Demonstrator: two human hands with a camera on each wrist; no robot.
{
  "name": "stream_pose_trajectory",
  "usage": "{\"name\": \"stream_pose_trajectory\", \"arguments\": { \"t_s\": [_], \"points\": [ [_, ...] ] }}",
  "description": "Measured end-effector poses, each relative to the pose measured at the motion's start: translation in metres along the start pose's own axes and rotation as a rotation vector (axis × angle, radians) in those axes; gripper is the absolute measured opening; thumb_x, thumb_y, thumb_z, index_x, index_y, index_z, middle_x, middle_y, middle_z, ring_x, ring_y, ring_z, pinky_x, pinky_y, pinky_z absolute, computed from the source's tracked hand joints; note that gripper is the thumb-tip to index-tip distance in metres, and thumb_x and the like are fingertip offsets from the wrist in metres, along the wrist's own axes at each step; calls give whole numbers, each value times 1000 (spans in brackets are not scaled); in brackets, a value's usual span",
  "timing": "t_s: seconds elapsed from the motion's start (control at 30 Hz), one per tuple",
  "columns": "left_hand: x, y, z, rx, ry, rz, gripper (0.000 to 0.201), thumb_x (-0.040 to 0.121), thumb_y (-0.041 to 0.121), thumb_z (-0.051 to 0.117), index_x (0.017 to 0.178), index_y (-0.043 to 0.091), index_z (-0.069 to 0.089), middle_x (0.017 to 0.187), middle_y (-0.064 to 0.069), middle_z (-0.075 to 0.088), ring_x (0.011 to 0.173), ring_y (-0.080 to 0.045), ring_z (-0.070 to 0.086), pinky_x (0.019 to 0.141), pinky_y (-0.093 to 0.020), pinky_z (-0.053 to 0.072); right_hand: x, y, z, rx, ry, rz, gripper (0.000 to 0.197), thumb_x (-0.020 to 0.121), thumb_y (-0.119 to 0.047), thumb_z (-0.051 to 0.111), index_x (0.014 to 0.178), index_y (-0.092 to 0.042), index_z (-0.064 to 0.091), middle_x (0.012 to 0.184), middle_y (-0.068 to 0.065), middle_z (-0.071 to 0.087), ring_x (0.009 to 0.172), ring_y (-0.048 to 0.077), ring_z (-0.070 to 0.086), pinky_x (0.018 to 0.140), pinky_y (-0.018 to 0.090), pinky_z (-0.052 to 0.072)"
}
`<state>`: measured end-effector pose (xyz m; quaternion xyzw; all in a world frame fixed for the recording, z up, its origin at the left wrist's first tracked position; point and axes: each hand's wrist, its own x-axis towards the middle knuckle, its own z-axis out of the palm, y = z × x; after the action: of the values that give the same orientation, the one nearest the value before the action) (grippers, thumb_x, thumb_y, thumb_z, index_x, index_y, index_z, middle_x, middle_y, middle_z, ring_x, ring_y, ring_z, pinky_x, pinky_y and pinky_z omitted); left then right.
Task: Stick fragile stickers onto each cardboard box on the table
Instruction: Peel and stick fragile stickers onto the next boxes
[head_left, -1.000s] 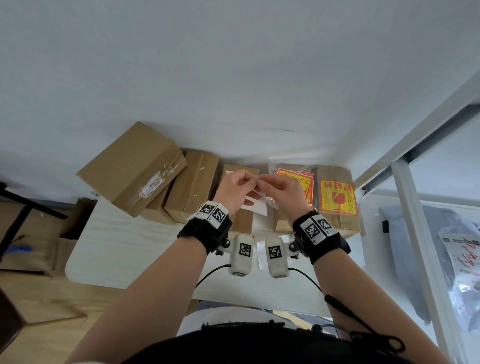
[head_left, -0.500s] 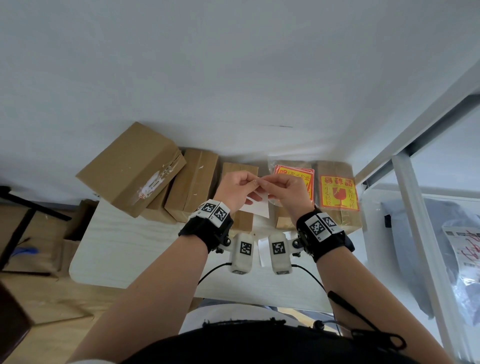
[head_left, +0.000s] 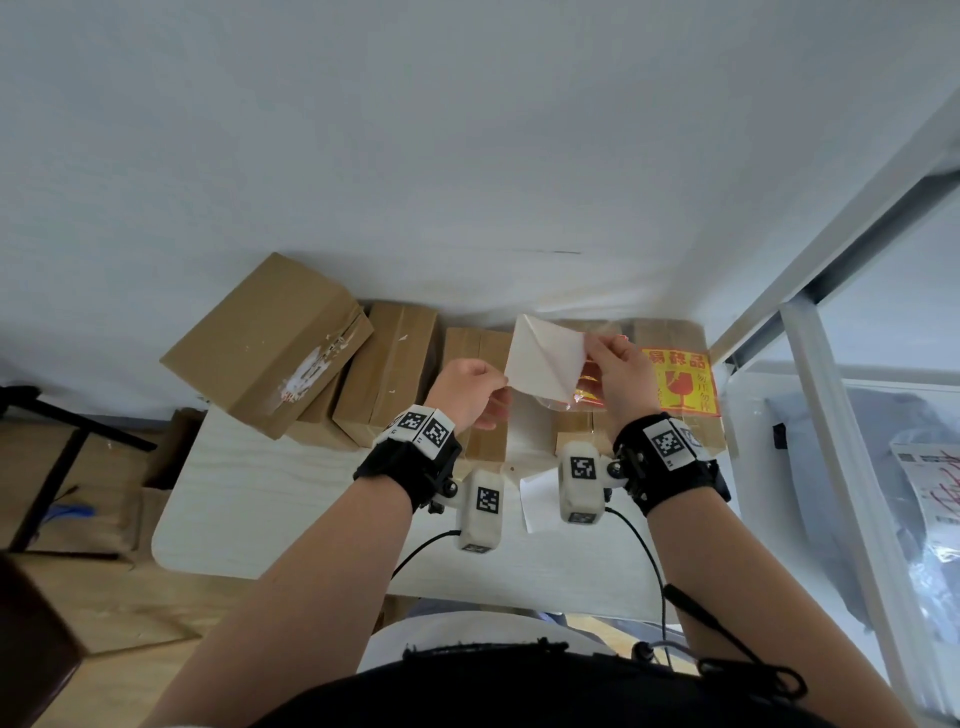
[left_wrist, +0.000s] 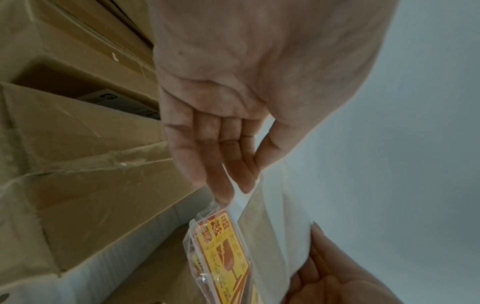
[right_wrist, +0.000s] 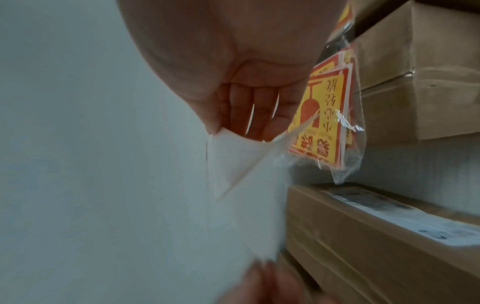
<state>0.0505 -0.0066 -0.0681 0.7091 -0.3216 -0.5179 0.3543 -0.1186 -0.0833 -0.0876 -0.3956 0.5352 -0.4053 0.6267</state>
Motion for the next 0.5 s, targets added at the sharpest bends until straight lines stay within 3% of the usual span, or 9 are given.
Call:
{"name": "stream_pose_trajectory", "arguments": {
  "t_s": [0.13, 0.27, 0.3, 0.4, 0.5],
  "points": [
    [-1, -6, 1, 60, 45, -78, 16, 96, 13, 53, 84, 9, 64, 75, -4, 70, 62, -17, 67, 61, -29, 55, 9, -1, -23, 26, 125, 7, 21, 98, -21, 58, 78, -17, 63, 81, 2, 66, 73, 17, 62, 64, 32, 54],
    [-1, -13, 6, 120, 99, -136, 15, 93, 14, 54, 85, 10, 65, 73, -3, 70, 60, -15, 66, 56, -26, 53, 14, -3, -42, 24, 290, 4, 18, 98, -21, 53, 82, -17, 61, 73, 8, 58, 51, 16, 51, 44, 24, 39],
    [-2, -16, 7, 134, 109, -151, 14, 93, 15, 54, 86, 10, 65, 72, -3, 70, 59, -15, 66, 56, -25, 53, 14, -4, -48, 11, 339, 0, 18, 99, -21, 52, 83, -16, 60, 69, 7, 56, 46, 15, 48, 42, 23, 38],
    [-4, -21, 10, 158, 127, -196, 12, 91, 15, 55, 89, 9, 64, 68, -2, 70, 58, -15, 65, 57, -25, 54, 14, -8, -64, -29, 498, -35, 21, 97, -30, 51, 80, -22, 61, 70, 2, 58, 51, 14, 49, 55, 31, 44],
    [-8, -21, 13, 169, 36, -222, 12, 89, 13, 57, 83, 7, 66, 69, -5, 71, 61, -18, 67, 67, -31, 56, 11, -12, -73, 24, 579, -78, 18, 100, -27, 49, 91, -15, 60, 71, 5, 57, 38, 11, 41, 43, 26, 40]
  ]
}}
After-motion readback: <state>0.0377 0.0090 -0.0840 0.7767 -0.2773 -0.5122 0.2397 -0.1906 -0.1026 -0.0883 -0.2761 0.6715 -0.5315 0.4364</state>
